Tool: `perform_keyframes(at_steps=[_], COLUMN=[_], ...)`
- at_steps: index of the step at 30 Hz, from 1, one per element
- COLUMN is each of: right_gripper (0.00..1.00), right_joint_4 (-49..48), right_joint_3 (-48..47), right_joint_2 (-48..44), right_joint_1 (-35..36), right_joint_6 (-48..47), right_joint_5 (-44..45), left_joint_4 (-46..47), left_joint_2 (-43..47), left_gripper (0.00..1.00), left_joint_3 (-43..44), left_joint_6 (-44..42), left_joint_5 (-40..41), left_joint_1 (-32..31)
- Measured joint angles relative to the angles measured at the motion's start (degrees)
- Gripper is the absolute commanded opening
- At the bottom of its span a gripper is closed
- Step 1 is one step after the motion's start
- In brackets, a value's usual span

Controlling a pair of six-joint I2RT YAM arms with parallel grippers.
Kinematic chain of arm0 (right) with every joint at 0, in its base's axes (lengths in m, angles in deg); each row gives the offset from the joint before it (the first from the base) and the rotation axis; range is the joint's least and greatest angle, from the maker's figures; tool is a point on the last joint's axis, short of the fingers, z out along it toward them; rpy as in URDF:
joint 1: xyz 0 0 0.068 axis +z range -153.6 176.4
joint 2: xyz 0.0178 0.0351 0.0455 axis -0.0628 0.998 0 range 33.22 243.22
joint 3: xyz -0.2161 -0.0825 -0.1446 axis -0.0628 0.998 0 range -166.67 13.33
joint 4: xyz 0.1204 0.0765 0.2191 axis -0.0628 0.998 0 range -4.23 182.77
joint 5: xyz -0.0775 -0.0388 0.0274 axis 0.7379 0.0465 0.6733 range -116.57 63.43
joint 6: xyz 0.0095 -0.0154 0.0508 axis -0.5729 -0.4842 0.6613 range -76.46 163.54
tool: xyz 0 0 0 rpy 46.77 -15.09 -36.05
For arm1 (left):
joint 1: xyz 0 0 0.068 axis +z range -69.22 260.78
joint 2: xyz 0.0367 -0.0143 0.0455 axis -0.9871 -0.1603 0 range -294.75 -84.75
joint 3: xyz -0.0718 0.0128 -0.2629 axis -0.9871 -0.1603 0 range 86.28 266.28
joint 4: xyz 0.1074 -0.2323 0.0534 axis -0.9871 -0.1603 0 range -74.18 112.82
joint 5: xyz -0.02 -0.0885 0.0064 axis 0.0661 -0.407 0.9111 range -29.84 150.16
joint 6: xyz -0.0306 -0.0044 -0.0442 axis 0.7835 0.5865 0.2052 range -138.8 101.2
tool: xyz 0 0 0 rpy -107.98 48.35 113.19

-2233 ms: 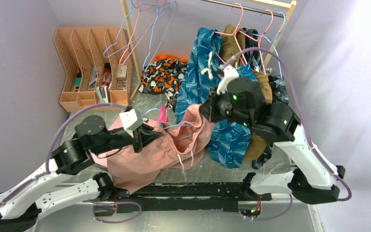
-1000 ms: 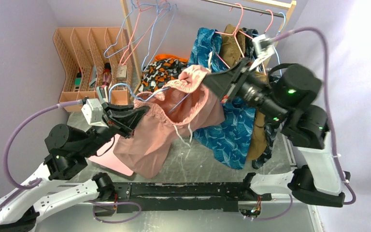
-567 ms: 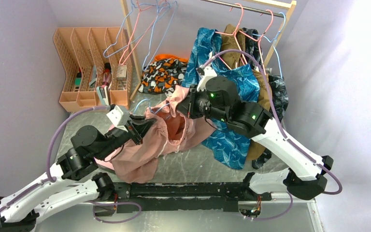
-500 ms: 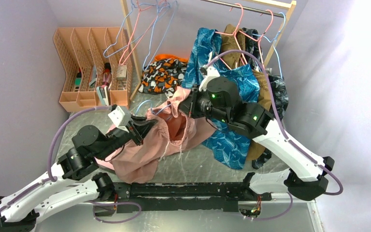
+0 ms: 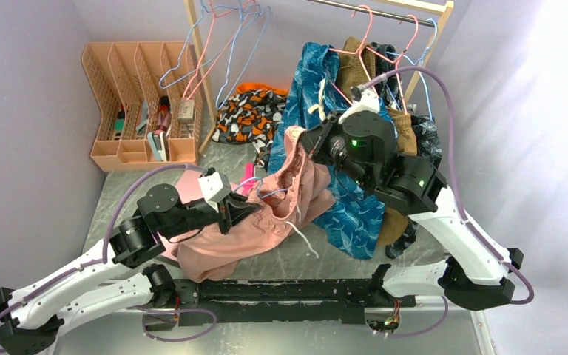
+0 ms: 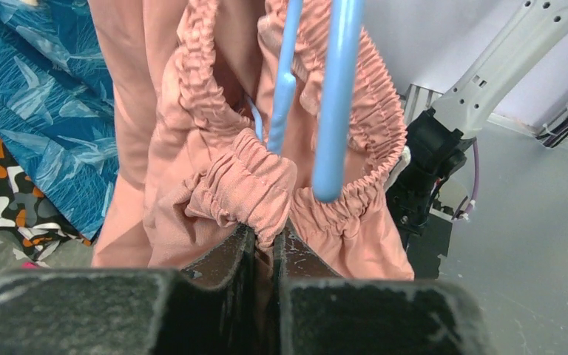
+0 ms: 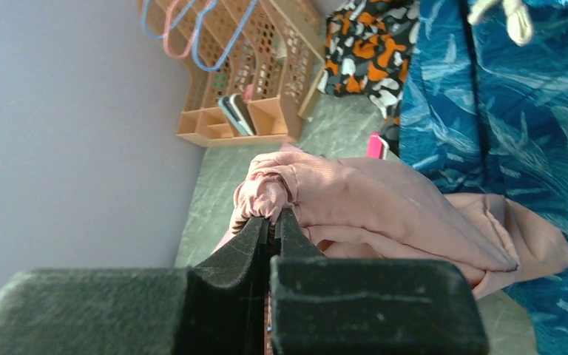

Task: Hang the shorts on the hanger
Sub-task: Hang the shorts on the hanger.

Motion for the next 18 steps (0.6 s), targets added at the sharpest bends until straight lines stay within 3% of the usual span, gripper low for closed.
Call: perform_keyframes(at_steps=[9, 18], right_gripper=[0.0, 0.0], right_joint_4=[4.3, 5.2], right_joint_3=[4.4, 5.2], right_joint_2=[1.6, 2.8], right_joint_1=[0.0, 0.0], right_joint_6=[1.6, 5.5], right_joint_5=[-0.9, -2.8], left_joint_4=[1.4, 10.5], left_joint_2=[0.9, 0.7], left_gripper=[0.07, 0.07], left_joint_3=[-0.1, -2.5], left_joint_6=[-0.4, 0.9], left_joint_5=[3.3, 10.3], left_joint_1=[0.0, 0.0])
